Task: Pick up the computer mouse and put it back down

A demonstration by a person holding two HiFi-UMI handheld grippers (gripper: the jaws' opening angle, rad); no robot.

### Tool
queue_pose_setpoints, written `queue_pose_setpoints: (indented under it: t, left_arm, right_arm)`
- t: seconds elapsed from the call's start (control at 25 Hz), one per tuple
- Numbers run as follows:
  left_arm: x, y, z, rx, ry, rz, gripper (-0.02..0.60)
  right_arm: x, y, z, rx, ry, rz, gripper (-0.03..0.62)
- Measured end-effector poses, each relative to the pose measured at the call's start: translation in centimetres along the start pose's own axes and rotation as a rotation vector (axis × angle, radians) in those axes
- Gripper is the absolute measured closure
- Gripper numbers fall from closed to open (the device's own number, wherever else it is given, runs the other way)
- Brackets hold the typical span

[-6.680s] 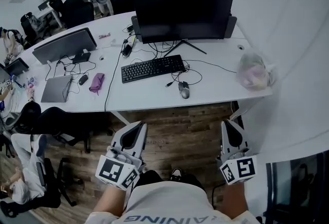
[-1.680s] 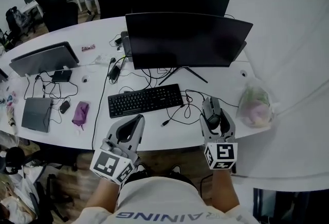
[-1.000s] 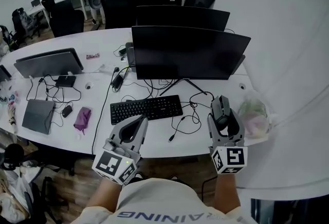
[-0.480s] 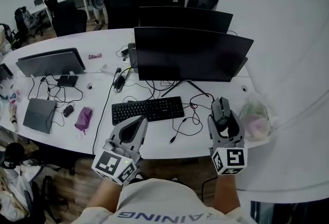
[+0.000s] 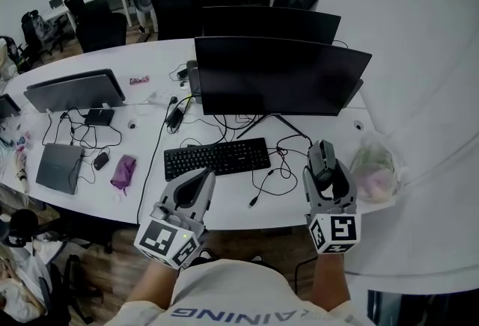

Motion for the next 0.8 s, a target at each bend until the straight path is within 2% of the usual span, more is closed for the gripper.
queue_pose_setpoints:
  t: [0.4,0.8]
  left_arm:
    - [-1.2,-0.7,-0.8,-0.016,0.054,0.026,0.574]
    - [-3.5,-1.7,-3.2,-0.018,0.121,0.055,0.574]
  right_arm:
    - [-2.5,-1.9,-0.6,-0.029,0.093,0.01,0.293]
    - [-8.2,-5.6,-2.3,-0.051,0.256,-0.015,0.293]
Point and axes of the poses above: the fingertips, and each gripper's own axes: z backward along the fingers, y to its left, x out of its top, the point moved 10 cm from there along z, backward along the fingers, and after that the axes turned 9 degrees about -z, right-handed, at the moved point
